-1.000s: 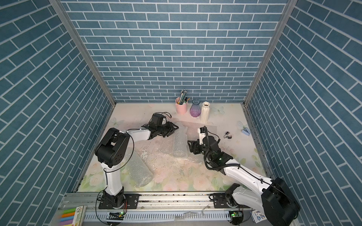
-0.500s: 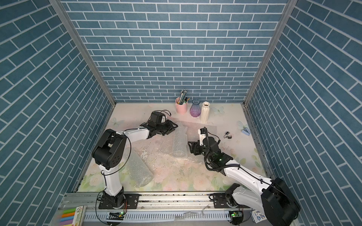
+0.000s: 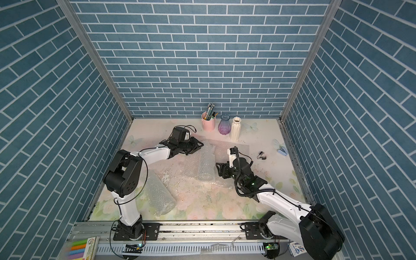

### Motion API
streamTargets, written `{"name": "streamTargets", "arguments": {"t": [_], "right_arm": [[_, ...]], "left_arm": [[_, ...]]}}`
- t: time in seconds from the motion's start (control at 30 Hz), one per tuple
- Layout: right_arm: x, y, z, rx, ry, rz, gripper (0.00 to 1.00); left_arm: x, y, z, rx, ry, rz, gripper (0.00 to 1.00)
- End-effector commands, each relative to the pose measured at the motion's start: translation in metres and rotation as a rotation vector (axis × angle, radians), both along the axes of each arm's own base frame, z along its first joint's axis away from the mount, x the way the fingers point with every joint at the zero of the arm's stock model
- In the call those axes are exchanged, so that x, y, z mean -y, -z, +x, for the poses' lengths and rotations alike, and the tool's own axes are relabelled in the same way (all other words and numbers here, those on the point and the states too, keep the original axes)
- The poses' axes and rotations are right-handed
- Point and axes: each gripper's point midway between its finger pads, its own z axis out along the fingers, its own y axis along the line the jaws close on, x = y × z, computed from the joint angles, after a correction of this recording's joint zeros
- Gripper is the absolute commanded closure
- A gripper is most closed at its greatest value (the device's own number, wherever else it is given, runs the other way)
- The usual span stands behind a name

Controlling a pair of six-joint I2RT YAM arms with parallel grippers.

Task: Unwrap the vase from the bubble wrap
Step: Unwrap the bubble wrap.

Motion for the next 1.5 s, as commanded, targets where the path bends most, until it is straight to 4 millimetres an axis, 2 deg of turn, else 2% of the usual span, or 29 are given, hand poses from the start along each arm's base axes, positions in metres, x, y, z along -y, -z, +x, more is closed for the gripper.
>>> {"name": "streamTargets", "arguments": {"t": [0.0,0.3,0.43,0.5,0.6,0.83,1.17,1.47], "right_arm": [[0.001,0.003,-0.001,0.028,-0.019,-0.029,0.28],[0.003,0.003,-0.004,0.041,-0.026,-0.033,0.27],[0.002,0.004,-0.004,0.045,-0.035,-0.042,0.27],[0.002,0.004,-0.004,0.050,-0.039,-0.047,0.27],[0.001,0.005,-0.004,0.054,-0.045,-0.055,0.27],[0.000,0.008,-0.005,0.059,-0.057,-0.063,0.27],[0.004,0.010,-0.006,0.065,-0.053,-0.069,0.27],[0.005,0.010,-0.007,0.068,-0.047,-0.066,0.27]], "left_arm": [[-0.002,-0.008,-0.007,0.015,0.020,0.028,0.69],[-0.010,0.005,-0.014,-0.007,0.037,0.098,0.64],[-0.013,0.010,-0.015,-0.014,0.041,0.129,0.53],[-0.013,0.014,-0.016,-0.023,0.044,0.135,0.44],[-0.011,0.019,-0.015,-0.034,0.047,0.125,0.39],[0.005,0.015,-0.014,-0.026,0.072,0.056,0.38],[0.013,0.017,-0.017,-0.055,0.109,0.093,0.36],[0.018,0.002,-0.019,-0.035,0.113,0.055,0.43]]}}
